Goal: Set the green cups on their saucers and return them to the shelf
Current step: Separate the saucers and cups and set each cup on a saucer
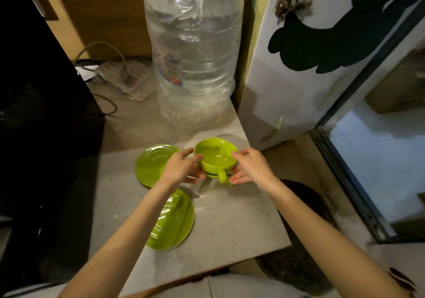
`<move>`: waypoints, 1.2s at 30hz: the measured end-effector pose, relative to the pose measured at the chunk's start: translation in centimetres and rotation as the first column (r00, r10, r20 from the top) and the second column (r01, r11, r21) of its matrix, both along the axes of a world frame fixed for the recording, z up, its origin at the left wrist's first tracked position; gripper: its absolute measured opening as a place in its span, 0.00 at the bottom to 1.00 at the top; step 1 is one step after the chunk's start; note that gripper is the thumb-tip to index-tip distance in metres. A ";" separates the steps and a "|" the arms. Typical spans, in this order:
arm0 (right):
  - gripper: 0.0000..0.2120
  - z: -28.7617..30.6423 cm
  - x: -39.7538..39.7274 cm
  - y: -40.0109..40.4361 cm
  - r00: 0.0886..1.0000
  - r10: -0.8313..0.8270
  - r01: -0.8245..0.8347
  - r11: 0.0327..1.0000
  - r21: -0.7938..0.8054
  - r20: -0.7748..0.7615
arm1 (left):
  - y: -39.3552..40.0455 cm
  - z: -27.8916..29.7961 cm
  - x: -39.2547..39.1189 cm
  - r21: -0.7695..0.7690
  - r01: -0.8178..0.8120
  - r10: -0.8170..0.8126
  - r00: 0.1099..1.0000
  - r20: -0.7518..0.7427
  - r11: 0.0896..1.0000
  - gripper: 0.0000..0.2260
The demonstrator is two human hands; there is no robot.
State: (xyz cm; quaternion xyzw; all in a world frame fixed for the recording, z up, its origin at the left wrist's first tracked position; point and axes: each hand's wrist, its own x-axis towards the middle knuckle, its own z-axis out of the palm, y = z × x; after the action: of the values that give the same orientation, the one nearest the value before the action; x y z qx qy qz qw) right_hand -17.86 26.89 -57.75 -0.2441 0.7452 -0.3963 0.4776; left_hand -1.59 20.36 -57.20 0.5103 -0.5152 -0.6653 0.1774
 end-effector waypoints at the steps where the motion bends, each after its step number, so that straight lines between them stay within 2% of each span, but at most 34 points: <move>1: 0.08 -0.2 0.0 -0.1 1.000 -0.003 0.003 1.000 -0.002 0.003 | 0.0 0.0 -0.1 0.000 -0.006 0.006 1.000 -0.008 1.000 0.17; 4: 0.03 -0.1 0.2 -0.4 1.000 -0.001 0.001 1.000 0.004 -0.024 | -0.2 0.0 -0.3 -0.001 -0.019 0.019 1.000 -0.016 1.000 0.14; 6: 0.08 0.3 0.1 -0.7 0.999 0.013 -0.012 1.000 0.010 -0.051 | -0.2 0.2 -0.3 0.011 -0.030 0.031 0.999 -0.030 0.999 0.13; 8: 0.06 0.7 0.0 -1.1 0.998 0.035 -0.035 0.999 -0.002 -0.054 | -0.2 0.5 -0.2 0.018 -0.054 0.055 0.997 -0.058 0.998 0.12; 9: 0.04 1.0 0.0 -1.4 0.998 0.042 -0.043 0.999 -0.013 -0.053 | -0.3 0.7 0.0 0.015 -0.070 0.071 0.995 -0.073 0.997 0.13; 14: 0.09 2.2 1.2 -3.3 0.991 0.113 -0.120 0.987 -0.104 -0.071 | -1.0 1.5 1.9 -0.037 -0.181 0.176 0.979 -0.107 0.983 0.17; 21: 0.10 1.1 5.0 -6.6 0.954 0.272 -0.291 0.942 -0.167 -0.126 | -1.4 1.5 5.7 -0.051 -0.409 0.402 0.909 -0.108 0.911 0.23; 28: 0.13 -1.1 8.8 -8.5 0.911 0.374 -0.385 0.922 -0.035 -0.170 | -1.7 -1.9 8.3 0.035 -0.547 0.548 0.836 -0.021 0.836 0.25; 36: 0.12 -1.2 10.0 -8.0 0.896 0.406 -0.408 0.913 0.029 -0.182 | -1.3 -3.6 9.5 -0.003 -0.554 0.553 0.832 0.047 0.833 0.25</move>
State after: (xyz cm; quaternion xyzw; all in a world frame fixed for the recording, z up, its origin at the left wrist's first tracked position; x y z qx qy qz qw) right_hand -7.81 18.91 -58.98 -0.4323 0.7167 -0.2670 0.4778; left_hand 7.87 19.05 -60.85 0.6537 -0.3459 -0.5764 0.3475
